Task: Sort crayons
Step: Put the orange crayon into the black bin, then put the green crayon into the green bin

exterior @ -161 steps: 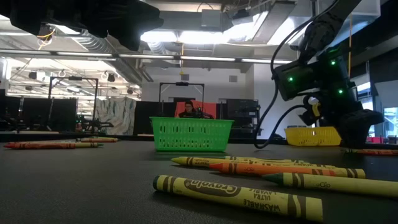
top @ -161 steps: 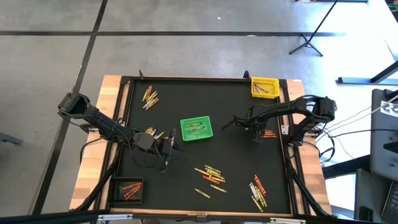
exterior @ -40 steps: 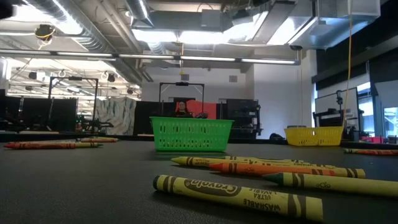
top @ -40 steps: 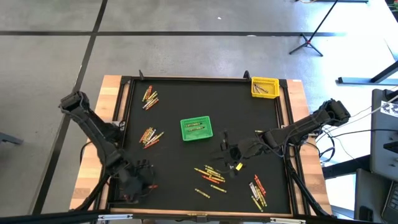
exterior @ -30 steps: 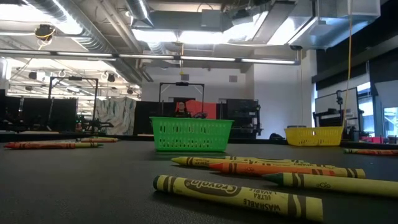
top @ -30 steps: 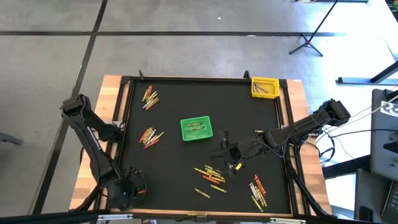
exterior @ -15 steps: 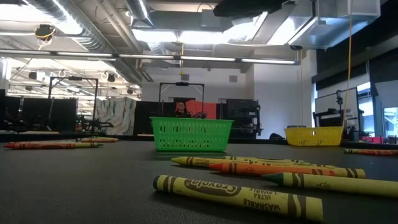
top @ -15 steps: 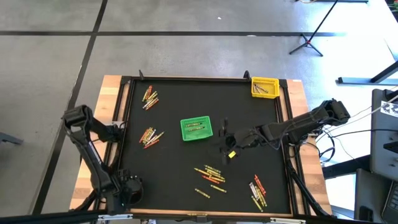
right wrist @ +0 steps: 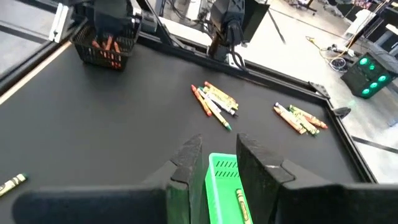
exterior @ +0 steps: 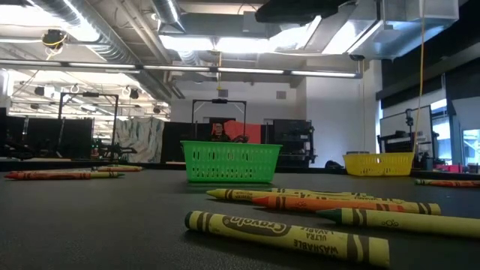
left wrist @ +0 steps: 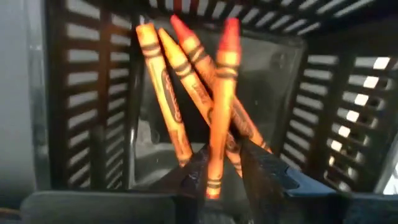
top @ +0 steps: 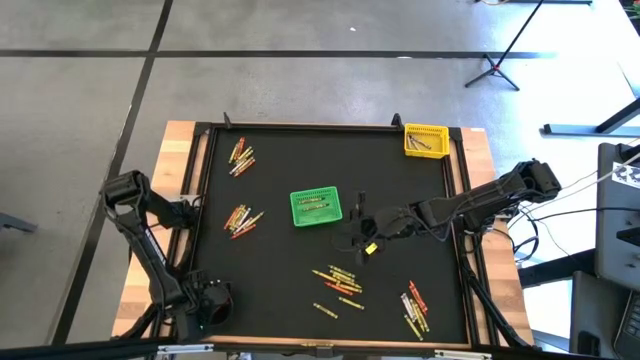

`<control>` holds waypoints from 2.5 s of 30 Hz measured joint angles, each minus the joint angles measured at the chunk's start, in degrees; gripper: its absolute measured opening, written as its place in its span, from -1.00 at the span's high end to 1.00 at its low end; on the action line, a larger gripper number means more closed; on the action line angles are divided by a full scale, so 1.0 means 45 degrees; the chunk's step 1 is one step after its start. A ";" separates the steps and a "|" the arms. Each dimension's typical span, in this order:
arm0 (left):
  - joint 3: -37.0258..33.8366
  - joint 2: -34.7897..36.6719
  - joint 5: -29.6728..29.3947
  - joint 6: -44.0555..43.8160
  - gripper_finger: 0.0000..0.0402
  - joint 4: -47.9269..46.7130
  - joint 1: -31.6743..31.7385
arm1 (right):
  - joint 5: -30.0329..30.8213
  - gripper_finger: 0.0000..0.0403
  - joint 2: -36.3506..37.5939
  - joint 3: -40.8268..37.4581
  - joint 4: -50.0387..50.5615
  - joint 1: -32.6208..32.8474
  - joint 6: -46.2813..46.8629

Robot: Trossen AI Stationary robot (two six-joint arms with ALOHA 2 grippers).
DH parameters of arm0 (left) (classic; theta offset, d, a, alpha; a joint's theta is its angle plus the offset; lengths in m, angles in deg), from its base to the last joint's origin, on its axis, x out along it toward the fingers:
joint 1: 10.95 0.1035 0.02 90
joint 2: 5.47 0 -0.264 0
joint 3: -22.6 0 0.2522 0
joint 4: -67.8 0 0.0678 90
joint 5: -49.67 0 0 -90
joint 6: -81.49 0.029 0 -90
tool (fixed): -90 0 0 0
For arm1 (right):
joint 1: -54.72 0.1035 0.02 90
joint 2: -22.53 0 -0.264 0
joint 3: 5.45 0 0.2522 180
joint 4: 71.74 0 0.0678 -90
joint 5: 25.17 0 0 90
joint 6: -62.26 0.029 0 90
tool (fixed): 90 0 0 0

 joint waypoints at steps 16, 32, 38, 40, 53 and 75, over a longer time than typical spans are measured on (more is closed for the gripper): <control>0.0000 0.3692 -0.4953 0.1984 0.57 0.0131 0.0810 | -0.1164 0.53 -0.0127 0.0000 -0.0862 0.0000 0.0123; -0.0215 0.4416 -1.2439 1.1154 0.57 0.2644 0.4656 | 0.0892 -0.18 0.0155 0.2774 1.0592 0.0002 0.6254; -0.1638 0.4411 -1.0989 1.4679 0.57 0.7218 0.6566 | 0.1019 -0.11 0.0155 0.2894 1.4634 -0.0082 0.8206; -0.2446 0.4411 -0.9120 1.6246 0.57 0.9373 0.7147 | 0.0900 -0.07 0.0155 0.2599 1.5520 -0.0327 0.8603; -0.5801 0.4411 -0.6835 1.8490 0.57 1.6748 0.7880 | -0.0583 0.10 0.0150 -0.0362 1.6413 -0.3797 0.8222; -0.5591 0.4411 -0.6767 1.8396 0.57 1.6770 0.7710 | -0.2420 0.10 0.0150 -0.3012 1.3266 -0.5926 0.6635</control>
